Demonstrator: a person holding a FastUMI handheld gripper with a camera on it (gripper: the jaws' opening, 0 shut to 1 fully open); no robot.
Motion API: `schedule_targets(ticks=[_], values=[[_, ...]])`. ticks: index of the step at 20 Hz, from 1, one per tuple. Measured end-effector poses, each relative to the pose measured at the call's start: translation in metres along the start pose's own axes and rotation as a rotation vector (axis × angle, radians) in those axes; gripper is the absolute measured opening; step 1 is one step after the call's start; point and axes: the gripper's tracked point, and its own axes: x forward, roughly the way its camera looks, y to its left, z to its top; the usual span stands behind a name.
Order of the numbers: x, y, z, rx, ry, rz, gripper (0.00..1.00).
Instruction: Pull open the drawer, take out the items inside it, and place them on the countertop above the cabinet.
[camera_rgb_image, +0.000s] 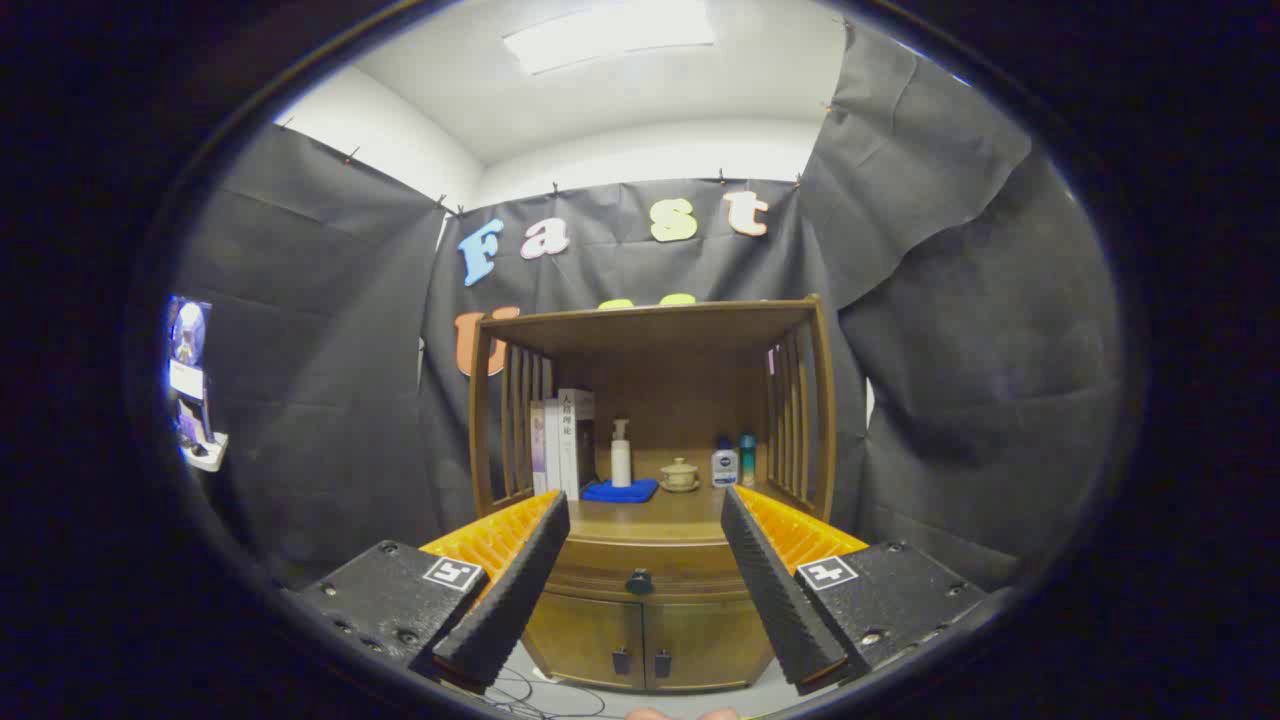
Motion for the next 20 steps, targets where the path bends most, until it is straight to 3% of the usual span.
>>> schedule_targets(ticks=[12,20], values=[[0.021,0.015,-0.016,0.003,0.045,-0.032,0.99],[0.049,0.026,-0.055,-0.006,0.101,-0.036,0.99]])
